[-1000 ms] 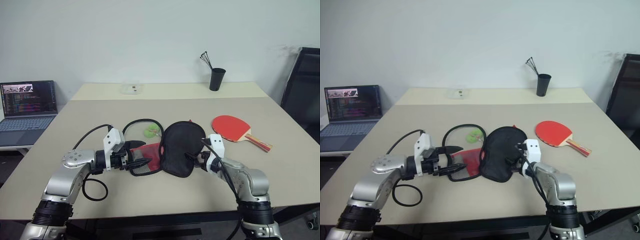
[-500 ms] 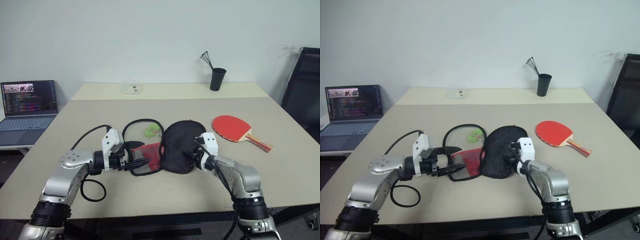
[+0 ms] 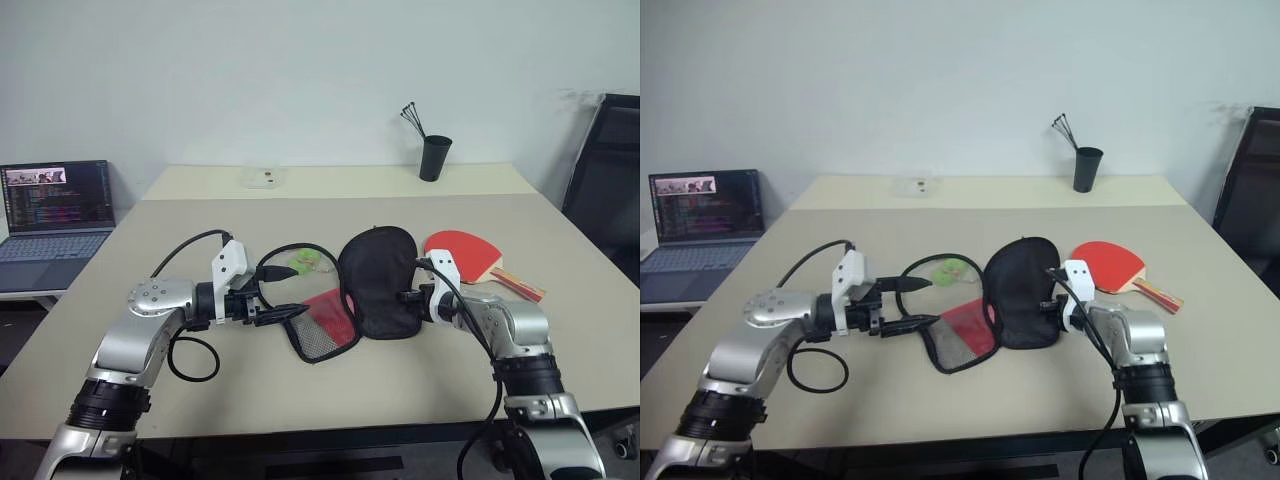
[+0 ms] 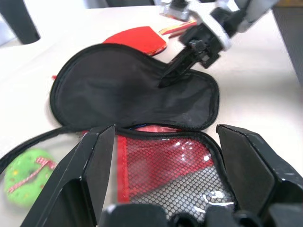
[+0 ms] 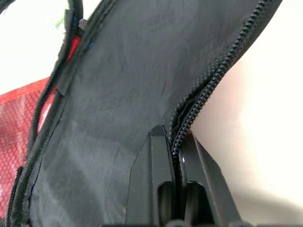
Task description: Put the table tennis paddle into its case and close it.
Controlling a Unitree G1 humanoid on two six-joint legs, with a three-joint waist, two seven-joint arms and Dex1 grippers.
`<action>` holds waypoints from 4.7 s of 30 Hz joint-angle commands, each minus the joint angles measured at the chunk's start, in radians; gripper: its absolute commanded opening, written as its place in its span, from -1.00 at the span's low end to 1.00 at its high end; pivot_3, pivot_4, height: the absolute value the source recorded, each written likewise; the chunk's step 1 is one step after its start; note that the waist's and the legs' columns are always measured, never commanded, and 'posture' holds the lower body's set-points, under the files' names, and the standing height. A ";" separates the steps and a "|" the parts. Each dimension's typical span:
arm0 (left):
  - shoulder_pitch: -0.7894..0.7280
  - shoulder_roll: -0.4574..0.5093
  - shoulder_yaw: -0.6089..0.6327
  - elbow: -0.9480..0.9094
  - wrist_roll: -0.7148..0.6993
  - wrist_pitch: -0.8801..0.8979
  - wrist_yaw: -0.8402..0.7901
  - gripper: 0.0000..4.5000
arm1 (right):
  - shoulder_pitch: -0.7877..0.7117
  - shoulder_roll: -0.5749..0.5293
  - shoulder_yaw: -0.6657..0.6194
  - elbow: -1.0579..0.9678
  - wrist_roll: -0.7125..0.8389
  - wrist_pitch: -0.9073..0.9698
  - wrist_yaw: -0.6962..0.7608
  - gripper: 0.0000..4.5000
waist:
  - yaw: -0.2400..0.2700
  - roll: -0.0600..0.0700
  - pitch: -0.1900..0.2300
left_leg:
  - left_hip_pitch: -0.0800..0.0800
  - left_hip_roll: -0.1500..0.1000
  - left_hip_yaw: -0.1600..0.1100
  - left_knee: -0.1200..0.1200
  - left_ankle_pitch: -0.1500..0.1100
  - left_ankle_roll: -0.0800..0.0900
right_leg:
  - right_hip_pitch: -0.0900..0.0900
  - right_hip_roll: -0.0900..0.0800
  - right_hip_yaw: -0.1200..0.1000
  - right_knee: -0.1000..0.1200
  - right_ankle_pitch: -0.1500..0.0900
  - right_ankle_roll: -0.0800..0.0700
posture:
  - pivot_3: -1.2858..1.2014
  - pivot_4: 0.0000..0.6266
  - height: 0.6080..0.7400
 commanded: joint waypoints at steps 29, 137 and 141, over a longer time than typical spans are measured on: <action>-0.052 -0.053 -0.023 0.025 0.013 -0.043 -0.021 0.65 | -0.112 -0.482 0.021 0.363 -0.123 -0.476 0.394 0.98 | 0.005 0.001 0.001 | -0.001 -0.001 0.000 0.000 0.000 0.000 | 0.001 0.000 -0.001 -0.001 0.000 0.000 | 0.03 -0.52 1.00; 0.067 -0.035 0.044 -0.044 -0.024 -0.043 -0.011 0.65 | 0.169 -0.057 -0.199 -0.694 -0.019 0.333 -0.189 -0.51 | -0.004 0.000 0.000 | 0.002 0.002 -0.001 0.000 0.000 0.000 | 0.000 0.003 0.001 0.002 -0.001 -0.002 | 0.03 -0.52 1.00; 0.085 0.005 0.066 -0.054 -0.045 -0.017 -0.029 0.65 | 0.126 0.089 -0.151 -0.719 -0.027 0.375 -0.251 -0.51 | 0.001 0.000 0.000 | 0.003 0.003 -0.002 0.000 0.000 0.000 | 0.001 0.005 0.000 0.002 -0.001 -0.002 | 0.03 -0.52 1.00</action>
